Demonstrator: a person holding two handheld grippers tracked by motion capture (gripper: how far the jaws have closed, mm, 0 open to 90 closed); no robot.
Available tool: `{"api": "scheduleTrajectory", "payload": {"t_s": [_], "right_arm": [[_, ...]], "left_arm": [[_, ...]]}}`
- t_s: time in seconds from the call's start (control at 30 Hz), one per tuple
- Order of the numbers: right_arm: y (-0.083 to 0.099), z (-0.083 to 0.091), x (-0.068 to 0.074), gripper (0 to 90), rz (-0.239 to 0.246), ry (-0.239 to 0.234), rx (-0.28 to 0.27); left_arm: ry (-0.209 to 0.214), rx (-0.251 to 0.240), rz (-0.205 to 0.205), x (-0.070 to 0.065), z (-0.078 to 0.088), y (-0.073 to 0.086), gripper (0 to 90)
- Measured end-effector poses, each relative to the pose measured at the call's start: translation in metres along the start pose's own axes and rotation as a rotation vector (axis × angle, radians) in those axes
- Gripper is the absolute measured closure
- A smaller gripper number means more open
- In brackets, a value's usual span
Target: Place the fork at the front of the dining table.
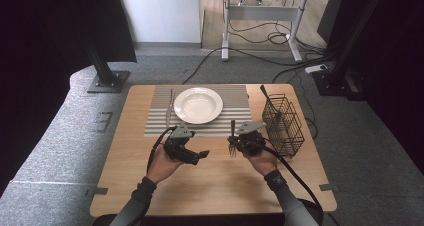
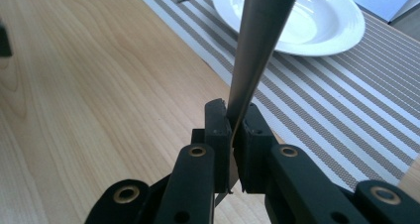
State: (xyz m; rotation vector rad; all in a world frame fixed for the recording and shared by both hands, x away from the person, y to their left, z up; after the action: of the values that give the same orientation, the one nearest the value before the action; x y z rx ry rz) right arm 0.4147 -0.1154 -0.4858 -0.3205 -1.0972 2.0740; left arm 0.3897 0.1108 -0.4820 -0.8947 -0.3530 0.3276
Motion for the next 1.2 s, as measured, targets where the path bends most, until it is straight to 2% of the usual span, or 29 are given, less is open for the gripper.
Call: {"api": "scheduleTrajectory", "payload": {"t_s": [0.2, 0.33, 0.47, 0.57, 0.73, 0.9, 1.07, 1.2], "right_arm": [[-0.007, 0.002, -0.016, 84.2, -0.047, 0.017, 0.0], [-0.011, 0.001, -0.026, 84.2, -0.062, 0.041, 0.005], [-0.017, -0.002, -0.034, 84.2, -0.057, 0.066, 0.02], [-0.022, -0.004, -0.039, 84.2, -0.057, 0.079, 0.026], [-0.03, -0.009, -0.049, 84.1, -0.076, 0.1, 0.037], [-0.039, -0.018, -0.057, 84.2, -0.086, 0.128, 0.058], [-0.049, -0.031, -0.063, 84.2, -0.081, 0.152, 0.085], [-0.057, -0.042, -0.069, 84.1, -0.098, 0.163, 0.101]], "left_arm": [[-0.048, 0.018, 0.02, -0.011, 0.001, 0.033, 0.0], [-0.053, 0.02, 0.056, -0.018, -0.001, 0.055, 0.0], [-0.064, 0.078, 0.057, -0.023, -0.004, 0.073, 0.0], [-0.056, 0.112, 0.059, -0.025, -0.005, 0.083, 0.0], [-0.064, 0.149, 0.071, -0.025, -0.007, 0.095, 0.0], [-0.078, 0.195, 0.059, -0.024, -0.011, 0.104, 0.0], [-0.084, 0.22, 0.058, -0.024, -0.012, 0.105, 0.0], [-0.083, 0.257, 0.05, -0.025, -0.015, 0.105, 0.0]]}}
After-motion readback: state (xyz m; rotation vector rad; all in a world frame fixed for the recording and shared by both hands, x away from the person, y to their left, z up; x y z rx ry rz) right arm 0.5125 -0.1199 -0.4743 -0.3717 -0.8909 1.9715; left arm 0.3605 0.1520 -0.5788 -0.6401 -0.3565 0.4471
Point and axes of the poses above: each handheld gripper's, and its own axes: z roughly backward along the jaws, y roughly out of its underside, x roughly to its left, the point moved 4 cm from there along -z, roughly forward along the jaws, and after that the axes turned 14 degrees about -z, right-handed, at the moved point
